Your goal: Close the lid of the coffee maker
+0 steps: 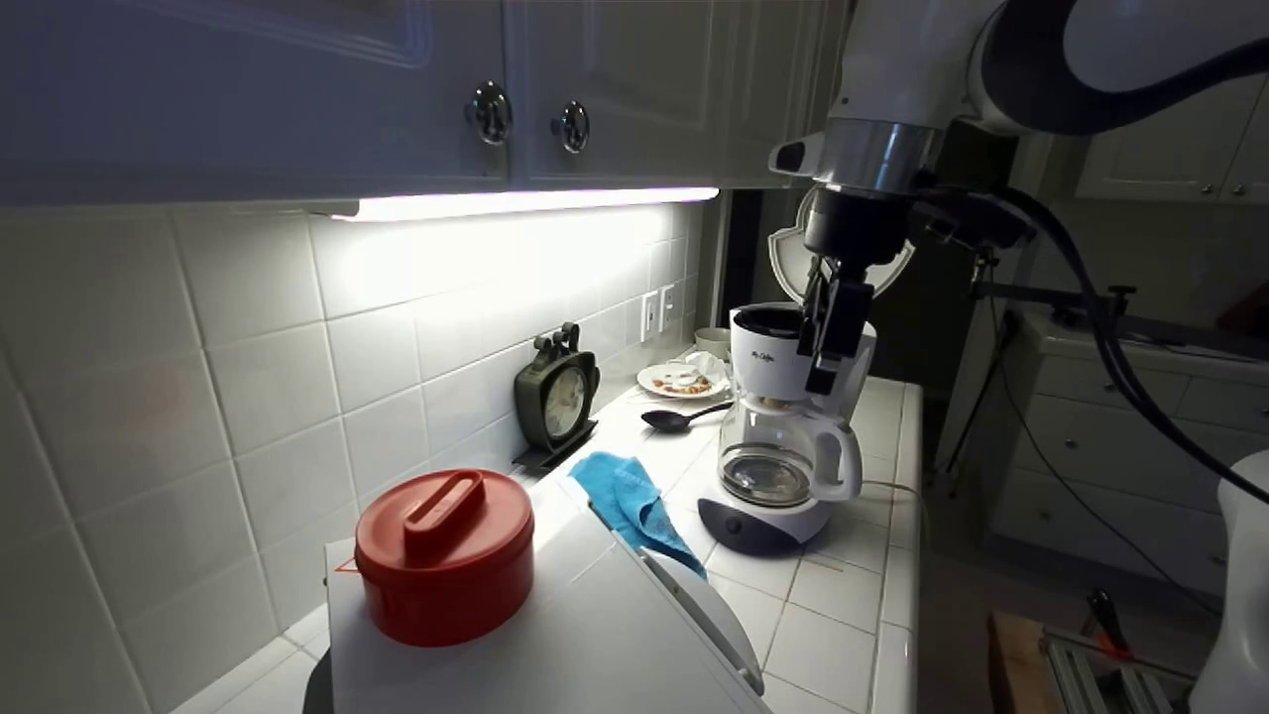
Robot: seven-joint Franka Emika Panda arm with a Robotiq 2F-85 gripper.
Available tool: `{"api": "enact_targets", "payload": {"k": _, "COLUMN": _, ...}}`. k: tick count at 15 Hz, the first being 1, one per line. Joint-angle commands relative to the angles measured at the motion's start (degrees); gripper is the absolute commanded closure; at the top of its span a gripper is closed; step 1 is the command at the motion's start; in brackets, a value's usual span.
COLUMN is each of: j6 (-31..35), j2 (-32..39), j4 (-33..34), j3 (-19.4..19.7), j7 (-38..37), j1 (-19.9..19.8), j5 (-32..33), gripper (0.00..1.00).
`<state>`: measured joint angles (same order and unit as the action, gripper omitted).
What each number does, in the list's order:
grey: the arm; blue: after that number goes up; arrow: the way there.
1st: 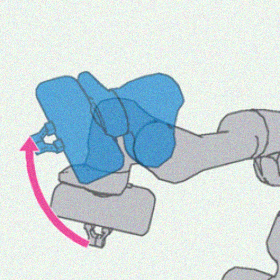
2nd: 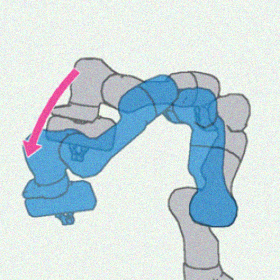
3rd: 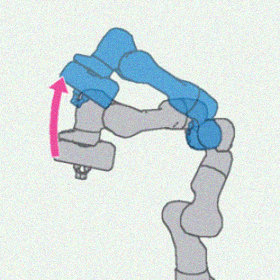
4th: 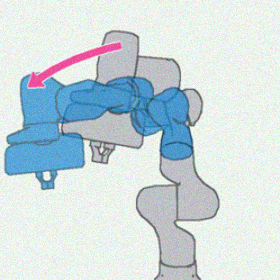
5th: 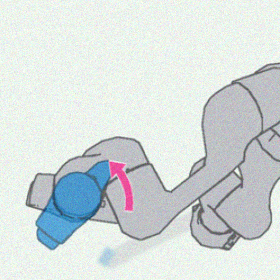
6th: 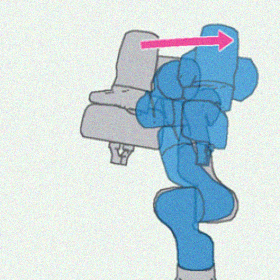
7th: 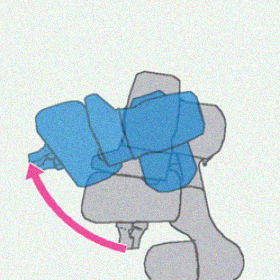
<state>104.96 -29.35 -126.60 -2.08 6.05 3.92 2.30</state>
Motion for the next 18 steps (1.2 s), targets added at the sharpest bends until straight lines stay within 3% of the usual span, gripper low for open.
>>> {"api": "enact_targets", "payload": {"k": 1, "j6": 1.48, "j2": -3.27, "j4": -0.97, "j3": -0.36, "j7": -1.23, "j1": -1.43, "j5": 3.60, "gripper": 0.00}}
{"api": "enact_targets", "payload": {"k": 13, "j6": -1.05, "j2": -8.30, "j4": -0.74, "j3": 0.16, "j7": -2.14, "j1": -3.92, "j5": 5.65, "gripper": 0.00}}
{"api": "enact_targets", "payload": {"k": 18, "j6": -3.89, "j2": -11.77, "j4": -0.84, "j3": 0.41, "j7": -2.51, "j1": -6.27, "j5": 10.62, "gripper": 0.00}}
